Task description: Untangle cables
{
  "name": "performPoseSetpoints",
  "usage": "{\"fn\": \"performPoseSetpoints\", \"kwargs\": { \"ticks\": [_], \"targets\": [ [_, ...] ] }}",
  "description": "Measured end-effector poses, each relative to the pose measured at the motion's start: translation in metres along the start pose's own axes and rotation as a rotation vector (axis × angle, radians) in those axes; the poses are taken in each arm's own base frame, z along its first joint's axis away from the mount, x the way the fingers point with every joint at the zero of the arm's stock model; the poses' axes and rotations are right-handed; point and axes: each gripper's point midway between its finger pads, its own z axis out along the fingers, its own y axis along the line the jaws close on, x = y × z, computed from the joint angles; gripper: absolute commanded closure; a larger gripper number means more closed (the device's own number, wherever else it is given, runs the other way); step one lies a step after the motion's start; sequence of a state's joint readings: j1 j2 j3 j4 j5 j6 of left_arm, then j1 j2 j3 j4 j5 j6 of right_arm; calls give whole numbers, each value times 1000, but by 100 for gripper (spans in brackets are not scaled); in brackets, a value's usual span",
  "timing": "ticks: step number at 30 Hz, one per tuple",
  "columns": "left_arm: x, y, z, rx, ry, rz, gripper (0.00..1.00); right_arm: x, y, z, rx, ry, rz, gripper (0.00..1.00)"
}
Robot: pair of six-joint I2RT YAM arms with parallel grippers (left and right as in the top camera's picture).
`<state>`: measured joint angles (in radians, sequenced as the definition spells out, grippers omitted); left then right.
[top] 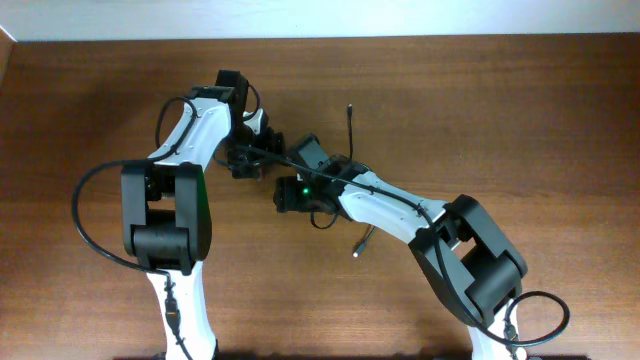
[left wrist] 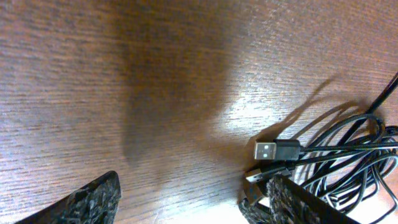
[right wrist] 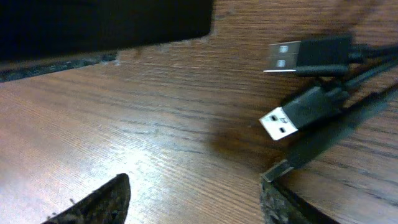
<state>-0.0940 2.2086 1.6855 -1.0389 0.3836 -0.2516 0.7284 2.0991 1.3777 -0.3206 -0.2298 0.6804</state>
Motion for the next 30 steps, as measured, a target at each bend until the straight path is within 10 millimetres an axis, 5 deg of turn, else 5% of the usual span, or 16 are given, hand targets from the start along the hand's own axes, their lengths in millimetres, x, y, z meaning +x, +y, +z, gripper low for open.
{"fn": "performPoseSetpoints", "kwargs": {
  "ticks": [5, 7, 10, 15, 19, 25, 30],
  "targets": [
    [3, -3, 0, 20, 15, -5, 21, -10, -3, -39, -141, 83, 16, 21],
    [4, -4, 0, 26, 17, -4, 20, -24, -19, -77, -157, 83, 81, 17],
    [4, -8, -1, 52, 20, 26, 26, -26, -58, -103, -108, 123, 188, 16],
    [9, -49, -7, 293, 24, 256, 43, -17, -94, -113, -43, 174, 226, 10],
    [15, -66, -5, 333, 24, 352, 39, -17, -103, -113, 4, 165, 218, 5],
    [20, -73, 22, 112, 13, 455, 34, -20, -113, -113, 57, 143, 203, 1],
    [18, -61, 32, -108, -13, 447, 45, -24, -126, -114, 130, 115, 195, 0]
  ]
}}
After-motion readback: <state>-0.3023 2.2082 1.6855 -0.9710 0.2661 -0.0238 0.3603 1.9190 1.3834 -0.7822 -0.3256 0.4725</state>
